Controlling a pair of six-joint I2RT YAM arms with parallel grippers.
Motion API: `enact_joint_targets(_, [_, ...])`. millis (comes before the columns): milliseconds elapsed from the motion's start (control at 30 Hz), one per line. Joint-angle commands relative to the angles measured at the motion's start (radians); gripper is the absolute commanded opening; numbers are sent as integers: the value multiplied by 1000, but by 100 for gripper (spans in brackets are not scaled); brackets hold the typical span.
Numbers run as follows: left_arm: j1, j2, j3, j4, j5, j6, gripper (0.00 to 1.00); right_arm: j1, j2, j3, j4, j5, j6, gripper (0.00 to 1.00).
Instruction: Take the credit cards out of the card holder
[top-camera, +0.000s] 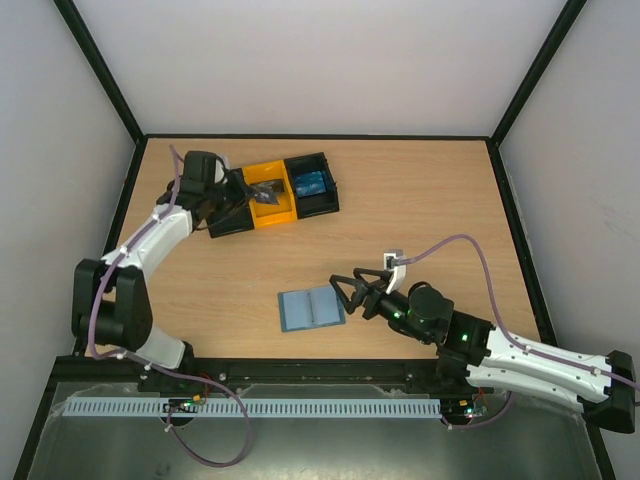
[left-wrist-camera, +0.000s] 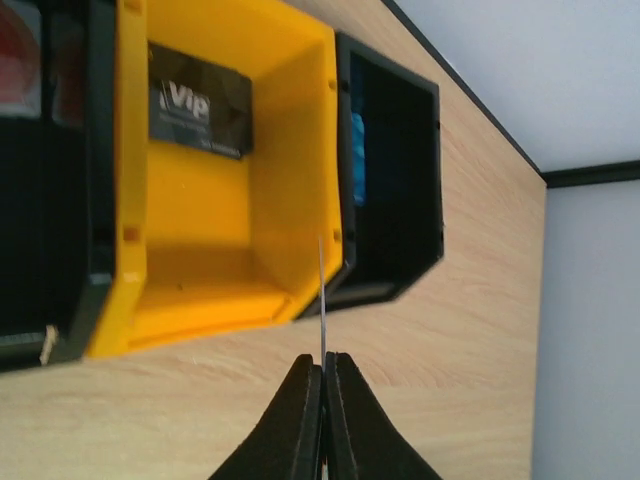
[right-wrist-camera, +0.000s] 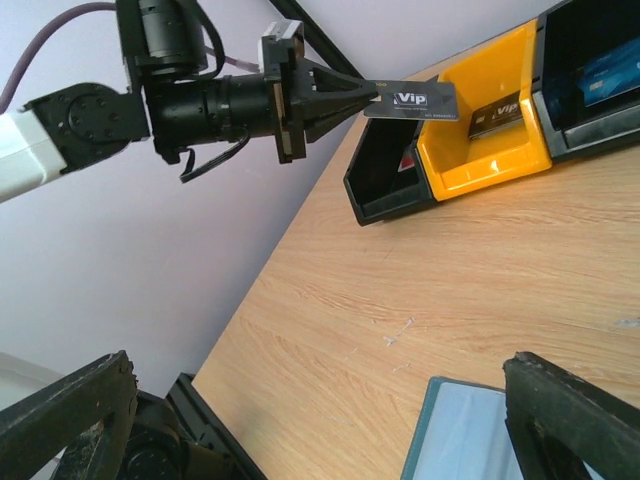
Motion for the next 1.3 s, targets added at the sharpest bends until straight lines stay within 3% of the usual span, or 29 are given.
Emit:
enact_joint_targets(0, [34, 88, 99, -50, -42, 59, 3, 5, -9, 49, -71, 57, -34, 98])
enact_joint_targets(533, [60, 385, 321, -63, -55, 86, 3, 4, 89, 163, -120, 93, -106, 98])
enact_joint_targets(1267, [43, 607, 504, -87, -69, 145, 3, 4, 52, 110, -51, 240, -24, 98])
